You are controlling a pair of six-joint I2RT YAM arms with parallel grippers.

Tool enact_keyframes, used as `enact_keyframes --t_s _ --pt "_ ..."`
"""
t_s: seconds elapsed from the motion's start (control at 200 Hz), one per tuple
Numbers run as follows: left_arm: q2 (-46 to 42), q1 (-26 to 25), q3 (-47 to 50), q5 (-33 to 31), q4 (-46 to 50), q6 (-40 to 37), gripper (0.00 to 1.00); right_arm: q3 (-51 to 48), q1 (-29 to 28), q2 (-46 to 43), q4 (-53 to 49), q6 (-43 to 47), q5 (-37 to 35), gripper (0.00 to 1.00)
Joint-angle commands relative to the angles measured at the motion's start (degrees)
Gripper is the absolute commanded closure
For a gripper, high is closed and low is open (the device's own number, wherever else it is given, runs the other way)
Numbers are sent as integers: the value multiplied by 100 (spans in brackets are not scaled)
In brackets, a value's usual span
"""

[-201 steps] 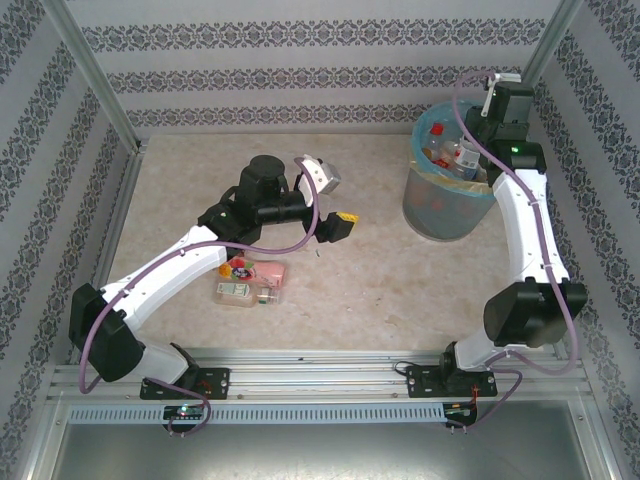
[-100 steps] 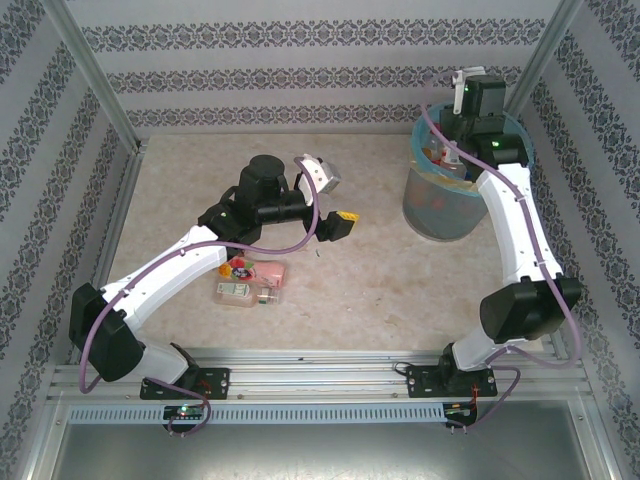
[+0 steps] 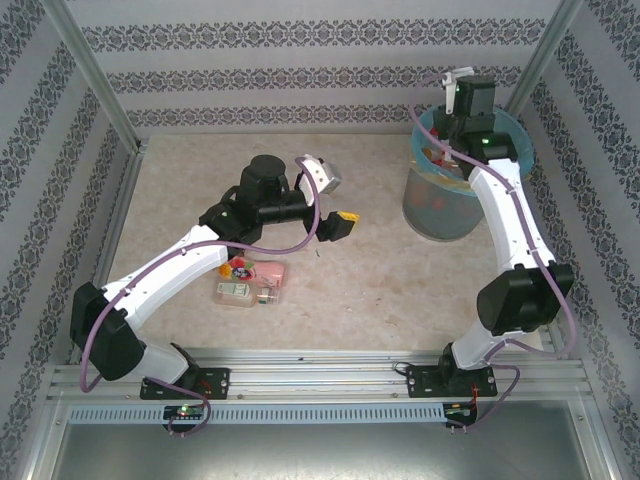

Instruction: Put the plastic bottles in the bin

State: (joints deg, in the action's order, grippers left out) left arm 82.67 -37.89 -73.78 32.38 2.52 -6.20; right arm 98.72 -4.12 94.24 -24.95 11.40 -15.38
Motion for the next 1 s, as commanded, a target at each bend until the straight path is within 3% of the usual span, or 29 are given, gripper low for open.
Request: enact_keyframes --t_s 0.0,0.28,0.555,0.719,0.909,0.994 --pt "48 -52 -166 44 -60 -88 5 -850 157 161 -129 -148 72 100" --pt "-1 -52 -67 -78 10 -147 5 -2375 612 -182 330 -676 414 100" --pt "99 -52 -21 -49 -139 -27 5 -2675 834 179 28 -939 602 100" --pt "45 -52 90 -103 -214 -18 6 -3078 842 -213 51 -1237 772 100" --pt "91 -52 92 -74 -213 -31 5 -2634 824 -682 -352 -1583 1307 100" --pt "108 -51 91 -59 -266 -14 6 -2301 794 -987 -504 -1763 1506 92"
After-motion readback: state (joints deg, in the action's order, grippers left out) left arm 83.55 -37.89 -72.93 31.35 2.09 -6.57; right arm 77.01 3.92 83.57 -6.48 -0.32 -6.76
